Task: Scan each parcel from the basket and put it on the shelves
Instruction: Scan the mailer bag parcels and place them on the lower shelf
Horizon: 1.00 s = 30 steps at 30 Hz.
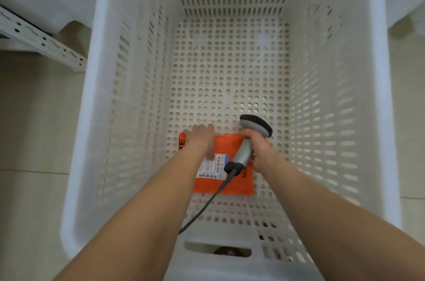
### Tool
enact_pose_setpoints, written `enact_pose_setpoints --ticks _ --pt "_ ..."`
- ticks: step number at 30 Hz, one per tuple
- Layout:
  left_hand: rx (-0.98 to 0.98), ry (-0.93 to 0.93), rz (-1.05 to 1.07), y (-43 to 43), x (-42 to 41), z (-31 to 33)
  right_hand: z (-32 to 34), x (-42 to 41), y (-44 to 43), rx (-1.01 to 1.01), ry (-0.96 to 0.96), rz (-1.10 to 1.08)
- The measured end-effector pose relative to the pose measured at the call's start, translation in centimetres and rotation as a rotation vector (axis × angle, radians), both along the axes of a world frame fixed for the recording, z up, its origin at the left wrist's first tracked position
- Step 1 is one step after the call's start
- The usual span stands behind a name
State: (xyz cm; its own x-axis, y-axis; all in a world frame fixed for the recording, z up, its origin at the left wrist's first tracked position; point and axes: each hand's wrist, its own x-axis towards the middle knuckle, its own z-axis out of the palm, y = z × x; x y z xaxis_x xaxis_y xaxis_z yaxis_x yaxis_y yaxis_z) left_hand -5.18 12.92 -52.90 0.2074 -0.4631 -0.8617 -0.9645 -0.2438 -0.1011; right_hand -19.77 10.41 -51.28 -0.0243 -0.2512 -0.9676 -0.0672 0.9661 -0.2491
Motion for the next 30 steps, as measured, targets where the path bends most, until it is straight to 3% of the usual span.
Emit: enact_pose_setpoints --ticks 4,10,15,21,30 --pt "0.025 0.046 0.003 -0.3 0.6 1.8 1.6 0.2 0.0 -0.014 -0.009 0.002" --pt "-0.296 0.067 0.389 -1.1 2.8 11.3 10.8 0.9 -1.1 -0.112 -0.18 -0.082" --pt "-0.537 0.179 0.851 -1.3 4.3 22.7 23.0 2.4 -1.9 -0.196 -0.267 -0.139" --pt "-0.726 0.44 1.345 -1.1 5.8 38.6 38.4 3.0 -1.1 -0.287 -0.282 -0.097" --pt "-0.905 0.644 1.487 2.2 6.7 61.3 58.5 2.8 2.0 -0.337 -0.297 -0.101"
